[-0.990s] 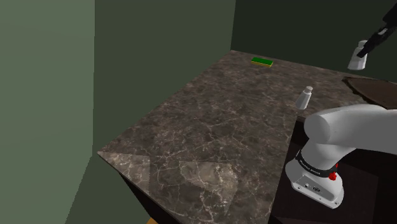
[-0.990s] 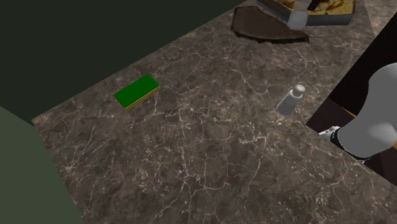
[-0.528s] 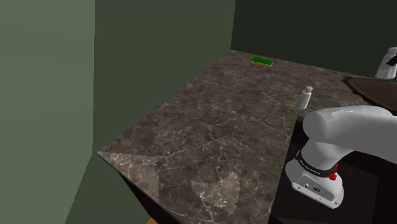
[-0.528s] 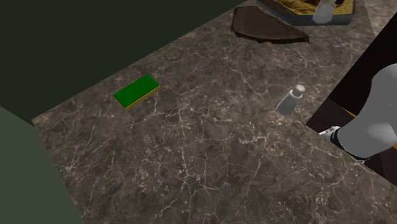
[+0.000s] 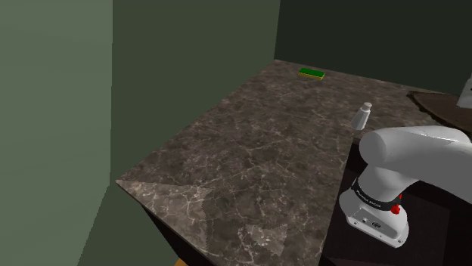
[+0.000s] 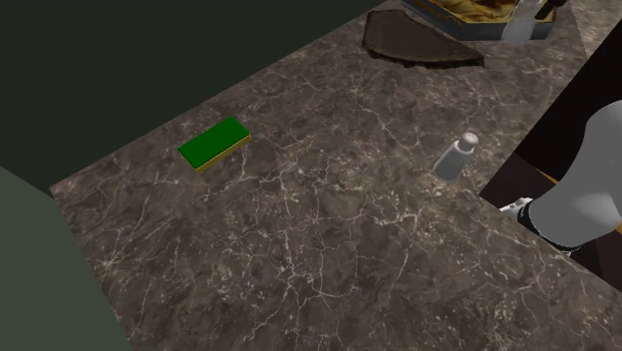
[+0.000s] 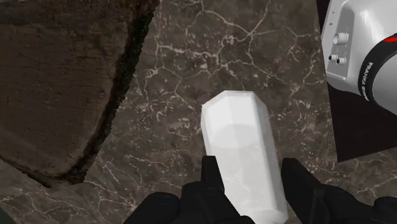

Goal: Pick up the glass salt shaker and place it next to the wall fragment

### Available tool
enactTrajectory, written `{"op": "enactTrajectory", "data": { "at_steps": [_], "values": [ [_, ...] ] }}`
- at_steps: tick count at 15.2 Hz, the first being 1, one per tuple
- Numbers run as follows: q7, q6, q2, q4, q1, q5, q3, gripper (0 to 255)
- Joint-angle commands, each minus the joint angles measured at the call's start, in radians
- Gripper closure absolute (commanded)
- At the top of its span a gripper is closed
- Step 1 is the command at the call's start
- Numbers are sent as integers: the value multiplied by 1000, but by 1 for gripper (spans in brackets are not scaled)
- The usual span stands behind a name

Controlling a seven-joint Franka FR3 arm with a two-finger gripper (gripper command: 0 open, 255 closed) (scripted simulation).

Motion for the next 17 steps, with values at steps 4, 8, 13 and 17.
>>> {"op": "enactTrajectory", "data": {
  "at_steps": [4, 8, 13, 17],
  "values": [
    [-2, 44, -28, -69, -18, -31, -30, 255],
    [-3, 80, -46, -123, -33, -57, -58, 255],
    [-5, 126, -66, -186, -51, -94, -97, 255],
    [-7, 163, -77, -234, -65, -126, -131, 255]
  ]
}}
